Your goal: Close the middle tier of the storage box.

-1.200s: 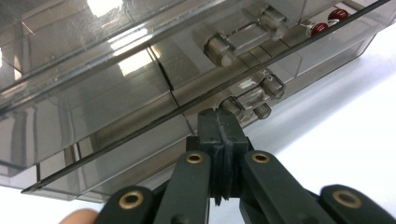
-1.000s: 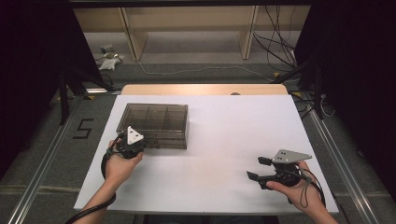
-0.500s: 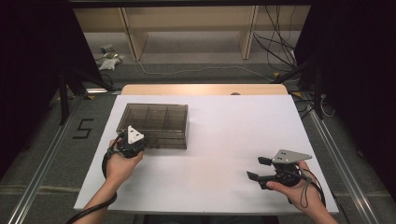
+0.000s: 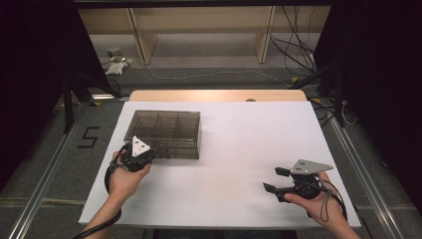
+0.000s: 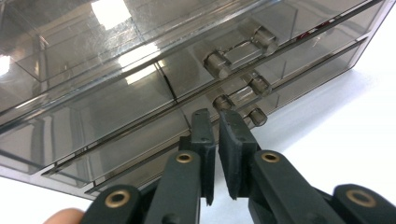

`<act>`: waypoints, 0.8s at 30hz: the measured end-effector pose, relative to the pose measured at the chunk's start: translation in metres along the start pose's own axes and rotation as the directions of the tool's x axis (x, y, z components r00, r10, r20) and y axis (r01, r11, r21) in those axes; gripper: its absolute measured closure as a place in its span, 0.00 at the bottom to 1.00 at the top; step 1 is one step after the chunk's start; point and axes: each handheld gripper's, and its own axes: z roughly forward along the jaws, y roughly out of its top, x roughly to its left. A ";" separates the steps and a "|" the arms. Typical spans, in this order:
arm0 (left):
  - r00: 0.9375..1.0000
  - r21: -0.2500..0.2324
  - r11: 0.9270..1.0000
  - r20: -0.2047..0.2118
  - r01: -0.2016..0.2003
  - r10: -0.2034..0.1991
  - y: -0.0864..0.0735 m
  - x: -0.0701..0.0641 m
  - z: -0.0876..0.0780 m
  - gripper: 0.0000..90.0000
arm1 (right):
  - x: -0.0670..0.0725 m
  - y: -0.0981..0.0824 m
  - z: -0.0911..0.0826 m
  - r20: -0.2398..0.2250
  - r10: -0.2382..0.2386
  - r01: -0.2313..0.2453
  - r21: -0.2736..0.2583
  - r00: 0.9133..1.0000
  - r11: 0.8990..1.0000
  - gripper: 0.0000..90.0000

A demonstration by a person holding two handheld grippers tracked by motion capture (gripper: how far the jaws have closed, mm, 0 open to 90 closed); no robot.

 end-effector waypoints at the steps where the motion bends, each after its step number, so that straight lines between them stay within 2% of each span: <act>1: 1.000 -0.004 1.000 0.002 0.000 0.000 0.000 0.000 -0.001 0.91 | 0.000 0.000 0.000 0.000 0.001 -0.001 0.000 1.000 1.000 0.30; 14: 0.999 -0.022 1.000 0.039 0.023 -0.022 0.006 -0.007 -0.011 0.76 | 0.000 0.000 0.000 -0.004 -0.001 0.001 0.001 1.000 1.000 0.30; 24: 0.997 -0.046 0.999 0.072 0.018 -0.015 0.009 -0.015 -0.021 0.66 | 0.001 0.000 0.000 -0.004 0.000 0.000 -0.001 1.000 1.000 0.30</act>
